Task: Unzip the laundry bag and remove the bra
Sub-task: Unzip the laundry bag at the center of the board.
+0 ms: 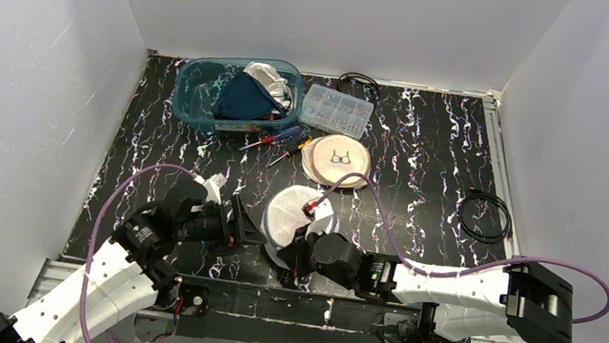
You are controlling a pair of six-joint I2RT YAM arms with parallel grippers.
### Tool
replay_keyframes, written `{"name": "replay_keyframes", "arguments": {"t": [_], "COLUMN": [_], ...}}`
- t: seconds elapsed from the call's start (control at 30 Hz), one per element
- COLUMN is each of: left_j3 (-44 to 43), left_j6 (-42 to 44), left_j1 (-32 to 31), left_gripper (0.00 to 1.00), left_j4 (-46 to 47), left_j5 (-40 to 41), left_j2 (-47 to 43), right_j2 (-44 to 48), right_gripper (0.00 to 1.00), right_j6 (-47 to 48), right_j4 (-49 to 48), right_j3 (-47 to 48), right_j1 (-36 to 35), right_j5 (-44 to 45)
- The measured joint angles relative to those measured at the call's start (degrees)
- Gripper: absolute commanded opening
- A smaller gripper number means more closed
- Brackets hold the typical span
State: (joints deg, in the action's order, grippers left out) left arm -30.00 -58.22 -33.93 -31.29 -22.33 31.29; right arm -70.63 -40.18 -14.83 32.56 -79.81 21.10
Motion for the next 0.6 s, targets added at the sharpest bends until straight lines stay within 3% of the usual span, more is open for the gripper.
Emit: {"name": "replay_keyframes", "arguments": {"t": [0.33, 0.47, 0.6], "left_j3": [1.25, 1.11, 1.14], "left_j6": [-7.52, -7.80, -7.85], "left_j1": [-0.04, -0.07, -0.33], "left_gripper": [0.60, 0.44, 0.19], "left_j4": [10.16, 14.36, 17.57], "left_j5": [1.38, 1.31, 1.09], "left_j2": [9.01, 15.04, 18.51], "right_j2": [-0.94, 0.68, 2.49], "right_gripper": [0.01, 0.01, 0.01], "right_j6": [0.11, 0.09, -0.02], "right_j4": [-1.99, -1.64, -1.57], "right_j3": [0.35, 0.35, 0.35], "right_j1": [-1.49, -1.66, -1.70], "right_j5": [-2.19, -2.03, -1.62]}}
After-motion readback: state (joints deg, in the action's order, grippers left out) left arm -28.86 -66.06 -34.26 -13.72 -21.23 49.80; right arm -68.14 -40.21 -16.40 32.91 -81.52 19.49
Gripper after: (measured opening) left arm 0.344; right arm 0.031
